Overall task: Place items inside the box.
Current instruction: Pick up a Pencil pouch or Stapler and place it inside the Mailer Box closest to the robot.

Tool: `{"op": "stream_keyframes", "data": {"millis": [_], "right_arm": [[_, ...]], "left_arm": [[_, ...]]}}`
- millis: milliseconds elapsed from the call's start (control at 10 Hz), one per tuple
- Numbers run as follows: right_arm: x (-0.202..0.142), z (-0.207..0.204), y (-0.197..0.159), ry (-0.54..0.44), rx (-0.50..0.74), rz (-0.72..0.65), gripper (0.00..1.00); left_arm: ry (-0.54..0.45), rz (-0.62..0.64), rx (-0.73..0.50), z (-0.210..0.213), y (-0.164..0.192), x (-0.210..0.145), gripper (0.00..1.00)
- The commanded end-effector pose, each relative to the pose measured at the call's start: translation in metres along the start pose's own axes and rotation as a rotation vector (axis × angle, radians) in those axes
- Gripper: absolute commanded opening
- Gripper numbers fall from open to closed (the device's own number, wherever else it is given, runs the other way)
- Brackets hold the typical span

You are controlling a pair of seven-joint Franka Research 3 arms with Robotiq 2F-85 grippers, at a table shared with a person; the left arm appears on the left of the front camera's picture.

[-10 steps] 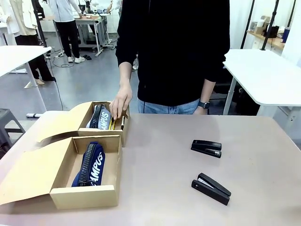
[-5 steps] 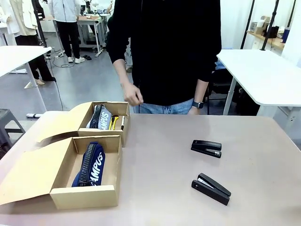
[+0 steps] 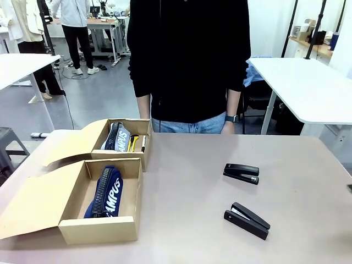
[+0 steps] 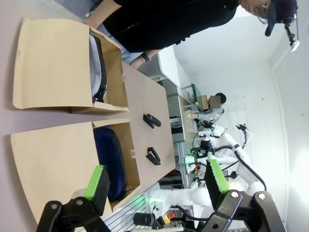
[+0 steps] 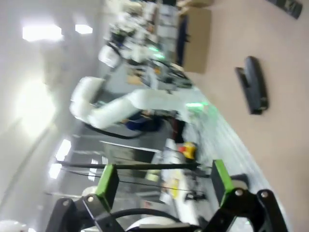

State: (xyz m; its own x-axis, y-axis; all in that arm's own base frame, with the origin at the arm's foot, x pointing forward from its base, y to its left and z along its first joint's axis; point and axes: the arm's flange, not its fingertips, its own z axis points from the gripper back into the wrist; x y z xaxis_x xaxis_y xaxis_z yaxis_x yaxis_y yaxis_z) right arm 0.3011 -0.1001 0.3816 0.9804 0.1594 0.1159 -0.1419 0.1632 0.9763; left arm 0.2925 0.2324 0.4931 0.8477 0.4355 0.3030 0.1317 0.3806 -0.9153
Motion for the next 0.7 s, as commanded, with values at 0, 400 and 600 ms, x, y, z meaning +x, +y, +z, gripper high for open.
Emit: {"op": "stream_keyframes", "data": {"millis": [0, 400, 600], "right_arm": [[0.056, -0.029, 0.012, 0.115, -0.659, 0.415, 1.0], [0.077, -0.095, 0.02, 0.239, -0.974, 0.96, 1.0], [0.102, -0.087, 0.033, 0.353, -0.61, 0.439, 1.0]], "left_arm": [[-0.002, -0.021, -0.014, 0.001, -0.001, 0.0, 1.0], [-0.002, -0.021, -0.014, 0.001, -0.001, 0.0, 1.0], [-0.002, -0.021, -0.014, 0.001, -0.001, 0.0, 1.0]]}}
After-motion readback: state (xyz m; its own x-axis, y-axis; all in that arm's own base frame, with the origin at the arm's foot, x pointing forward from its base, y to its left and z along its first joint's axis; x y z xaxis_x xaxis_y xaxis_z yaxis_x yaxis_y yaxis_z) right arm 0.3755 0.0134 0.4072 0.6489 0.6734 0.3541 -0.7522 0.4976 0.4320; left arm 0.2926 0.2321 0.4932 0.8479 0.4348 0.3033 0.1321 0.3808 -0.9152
